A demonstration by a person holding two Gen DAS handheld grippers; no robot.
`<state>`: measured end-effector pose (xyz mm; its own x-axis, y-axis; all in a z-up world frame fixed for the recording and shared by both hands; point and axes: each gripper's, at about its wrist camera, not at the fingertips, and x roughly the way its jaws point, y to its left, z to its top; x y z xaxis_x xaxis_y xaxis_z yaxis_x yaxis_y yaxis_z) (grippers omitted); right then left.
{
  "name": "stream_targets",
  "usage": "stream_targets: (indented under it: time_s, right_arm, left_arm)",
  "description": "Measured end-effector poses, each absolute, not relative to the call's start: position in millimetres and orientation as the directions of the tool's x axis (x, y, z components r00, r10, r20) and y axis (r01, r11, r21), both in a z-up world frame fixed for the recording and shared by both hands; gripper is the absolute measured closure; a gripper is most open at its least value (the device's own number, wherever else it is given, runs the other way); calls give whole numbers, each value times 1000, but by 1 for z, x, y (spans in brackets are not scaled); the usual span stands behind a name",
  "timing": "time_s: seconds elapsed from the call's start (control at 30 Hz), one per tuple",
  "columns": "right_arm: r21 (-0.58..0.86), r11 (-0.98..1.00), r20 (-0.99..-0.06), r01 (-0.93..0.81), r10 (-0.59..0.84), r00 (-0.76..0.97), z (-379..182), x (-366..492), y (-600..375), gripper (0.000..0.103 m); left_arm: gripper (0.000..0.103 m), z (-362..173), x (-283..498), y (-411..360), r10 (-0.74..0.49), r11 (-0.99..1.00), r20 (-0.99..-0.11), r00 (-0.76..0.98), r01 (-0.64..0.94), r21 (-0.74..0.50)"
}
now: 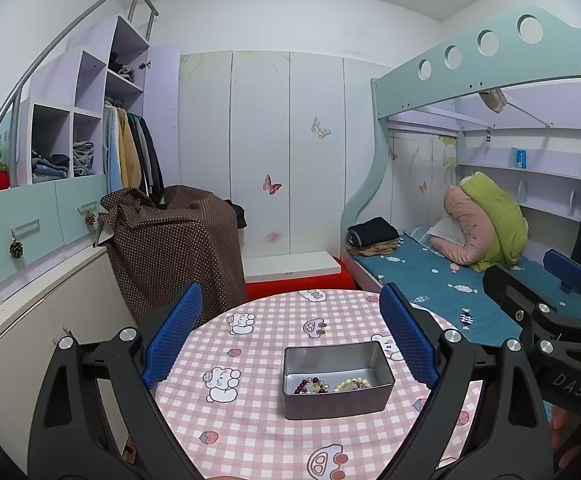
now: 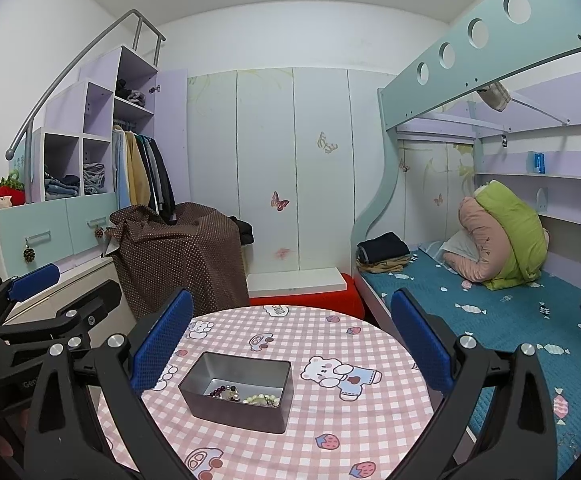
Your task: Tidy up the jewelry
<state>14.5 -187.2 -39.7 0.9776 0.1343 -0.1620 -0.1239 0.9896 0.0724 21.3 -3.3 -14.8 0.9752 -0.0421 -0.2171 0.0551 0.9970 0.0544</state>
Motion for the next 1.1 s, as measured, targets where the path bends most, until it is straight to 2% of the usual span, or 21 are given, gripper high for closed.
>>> stream_targets:
  time_s: [0.5,1.1]
  right_arm:
    - [72,987,-174,-141,151,973,-43,16,-187,7]
    - [73,988,-203,-134,146,968,-43,25,-189,7]
  left_arm:
    - [12,-18,22,-3,-32,997,-221,975,46,60]
    - [12,-18,35,-3,-45,996,-265,963,63,60]
